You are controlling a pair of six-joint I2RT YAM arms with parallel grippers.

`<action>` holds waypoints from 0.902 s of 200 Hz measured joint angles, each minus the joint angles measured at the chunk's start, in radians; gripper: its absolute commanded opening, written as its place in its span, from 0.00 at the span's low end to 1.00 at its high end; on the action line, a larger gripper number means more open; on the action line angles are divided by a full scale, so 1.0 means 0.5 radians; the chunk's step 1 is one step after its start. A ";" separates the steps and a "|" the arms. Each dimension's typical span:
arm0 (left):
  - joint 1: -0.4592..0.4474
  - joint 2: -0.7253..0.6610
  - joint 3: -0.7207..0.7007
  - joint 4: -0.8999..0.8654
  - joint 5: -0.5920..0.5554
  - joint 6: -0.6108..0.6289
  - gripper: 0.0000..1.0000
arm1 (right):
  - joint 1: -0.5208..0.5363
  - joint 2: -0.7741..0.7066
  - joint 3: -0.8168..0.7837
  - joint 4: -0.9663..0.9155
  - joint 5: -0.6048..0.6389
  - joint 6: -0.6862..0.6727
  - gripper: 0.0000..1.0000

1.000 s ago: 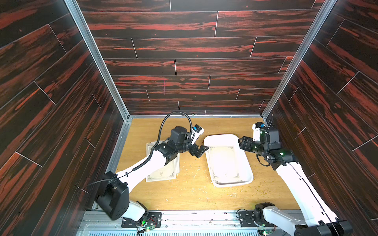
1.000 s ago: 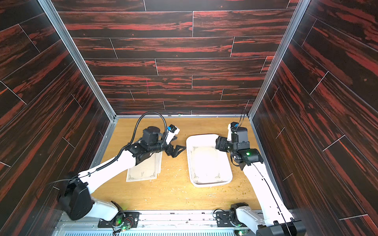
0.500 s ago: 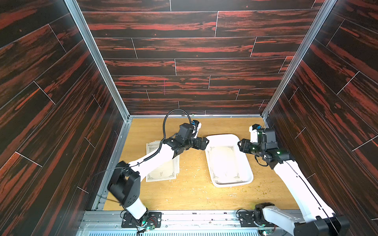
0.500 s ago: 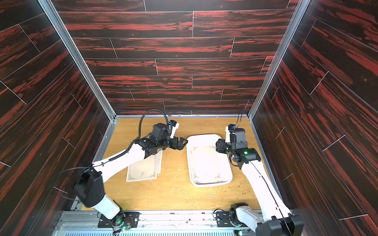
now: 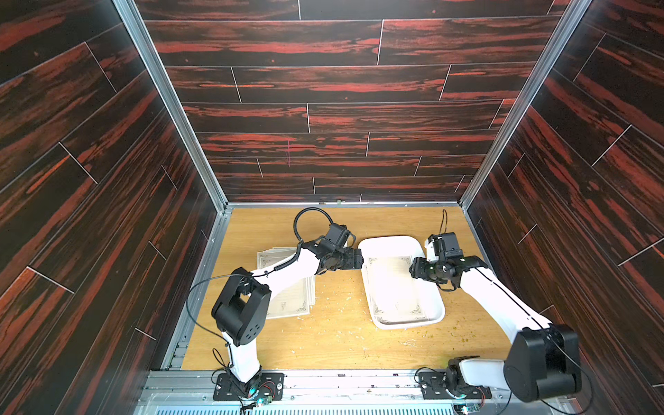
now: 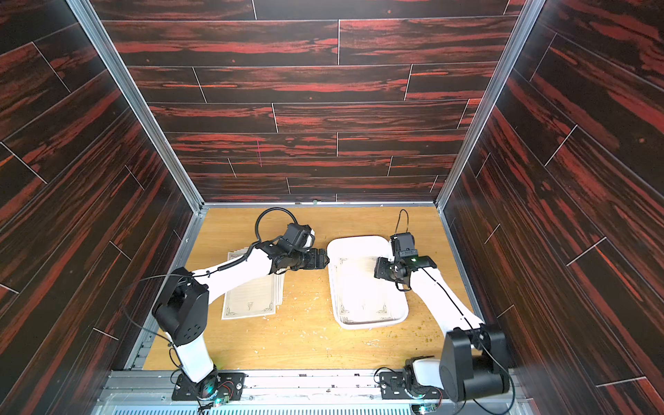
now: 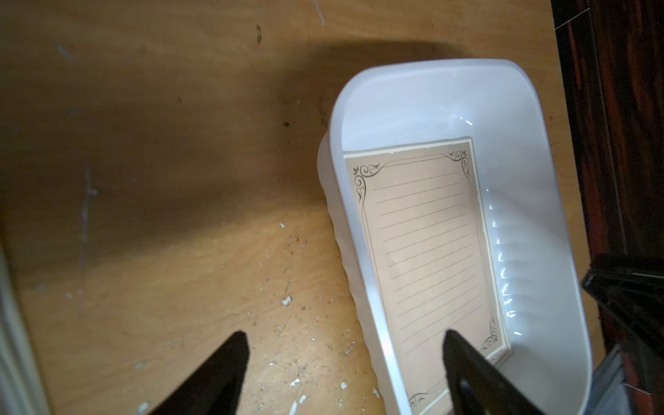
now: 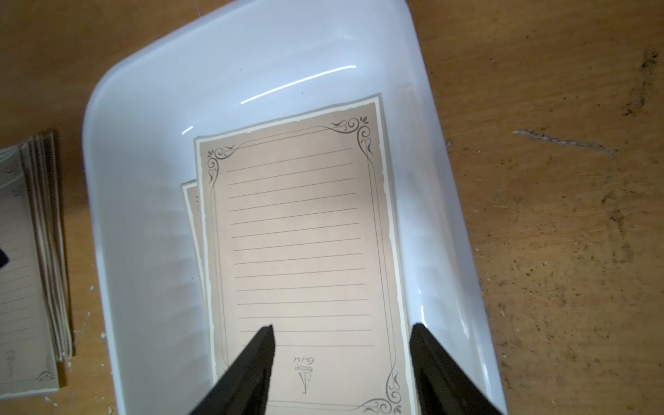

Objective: Take out the stationery paper from the storage box
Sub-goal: Pick up the stationery paper from the storage box.

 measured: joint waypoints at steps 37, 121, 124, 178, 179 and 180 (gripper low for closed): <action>-0.010 0.066 0.002 -0.004 0.092 -0.075 0.73 | 0.000 0.076 -0.042 0.084 0.002 0.004 0.64; -0.021 0.154 0.021 -0.027 0.175 -0.146 0.63 | 0.000 0.277 -0.117 0.216 0.012 0.053 0.67; -0.021 0.155 0.021 -0.027 0.177 -0.150 0.62 | 0.000 0.281 -0.119 0.218 0.016 0.054 0.67; -0.023 0.226 0.076 -0.037 0.200 -0.159 0.57 | 0.002 0.417 -0.119 0.272 0.087 0.084 0.68; -0.023 0.227 0.077 -0.037 0.200 -0.159 0.57 | 0.002 0.419 -0.119 0.272 0.088 0.085 0.68; -0.023 0.228 0.077 -0.037 0.201 -0.159 0.57 | 0.002 0.422 -0.119 0.272 0.089 0.085 0.68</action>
